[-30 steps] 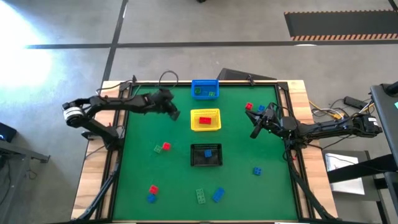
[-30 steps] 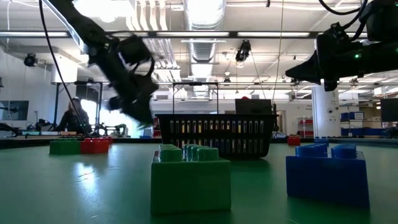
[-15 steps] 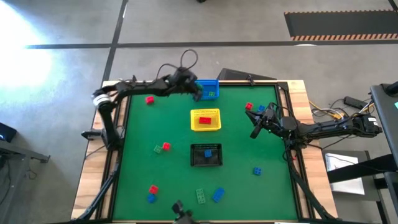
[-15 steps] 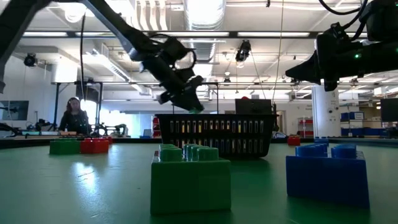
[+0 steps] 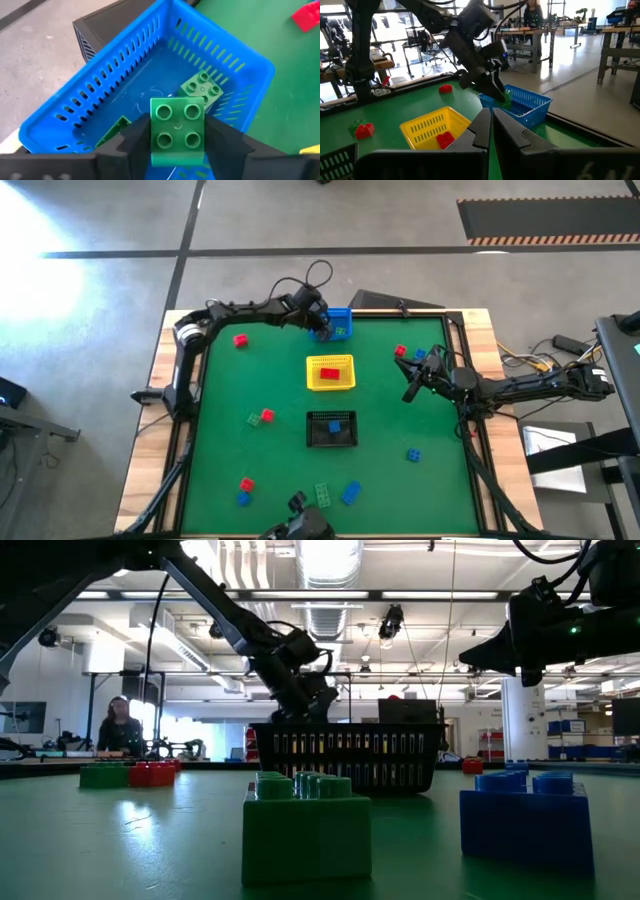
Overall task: Sort & place blocks by color
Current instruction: Put the green game piece into the blue bin, then put the red game piece into the yellow bin
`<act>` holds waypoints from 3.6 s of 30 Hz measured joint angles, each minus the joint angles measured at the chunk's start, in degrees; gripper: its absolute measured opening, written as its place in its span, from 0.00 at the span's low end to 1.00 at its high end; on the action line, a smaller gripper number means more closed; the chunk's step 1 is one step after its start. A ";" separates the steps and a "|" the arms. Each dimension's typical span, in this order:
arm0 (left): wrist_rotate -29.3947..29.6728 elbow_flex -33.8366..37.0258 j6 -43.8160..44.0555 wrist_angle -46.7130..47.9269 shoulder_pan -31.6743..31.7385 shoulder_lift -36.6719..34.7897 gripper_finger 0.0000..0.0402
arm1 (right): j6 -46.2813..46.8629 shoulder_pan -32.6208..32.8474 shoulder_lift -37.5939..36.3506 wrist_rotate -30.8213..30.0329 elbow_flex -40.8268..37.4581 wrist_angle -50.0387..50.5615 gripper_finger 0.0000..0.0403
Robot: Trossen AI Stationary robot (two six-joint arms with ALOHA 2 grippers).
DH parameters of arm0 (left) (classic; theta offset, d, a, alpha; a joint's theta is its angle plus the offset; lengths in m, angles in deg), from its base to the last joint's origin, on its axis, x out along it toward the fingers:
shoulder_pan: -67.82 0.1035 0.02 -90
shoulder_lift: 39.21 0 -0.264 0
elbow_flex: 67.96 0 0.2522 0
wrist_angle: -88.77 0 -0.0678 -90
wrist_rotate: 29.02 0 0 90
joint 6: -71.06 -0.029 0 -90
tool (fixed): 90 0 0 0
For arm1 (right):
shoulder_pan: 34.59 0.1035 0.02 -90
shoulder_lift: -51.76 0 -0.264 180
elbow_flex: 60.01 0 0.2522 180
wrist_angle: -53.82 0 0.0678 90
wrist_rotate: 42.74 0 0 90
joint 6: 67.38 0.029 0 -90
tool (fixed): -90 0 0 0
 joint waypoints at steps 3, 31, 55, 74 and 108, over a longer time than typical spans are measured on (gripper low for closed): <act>0.03 0.02 -0.02 0.09 0.03 -0.75 0.48 | -0.01 0.00 -0.02 0.00 0.00 0.02 0.02; -5.38 57.91 -2.82 -54.73 -9.21 -38.11 0.13 | -5.89 -0.08 -0.01 -0.08 0.02 -2.97 0.02; -5.26 73.02 -2.97 -70.05 -9.84 -45.22 0.08 | 23.82 -10.62 21.77 -8.99 25.96 50.37 0.26; -5.26 73.02 -2.97 -69.73 -9.84 -45.18 0.08 | 33.51 -23.46 38.99 -9.18 26.46 46.23 0.68; -5.24 73.02 -2.95 -69.32 -9.81 -45.15 0.08 | 29.16 -23.80 42.29 -2.24 26.38 42.39 0.55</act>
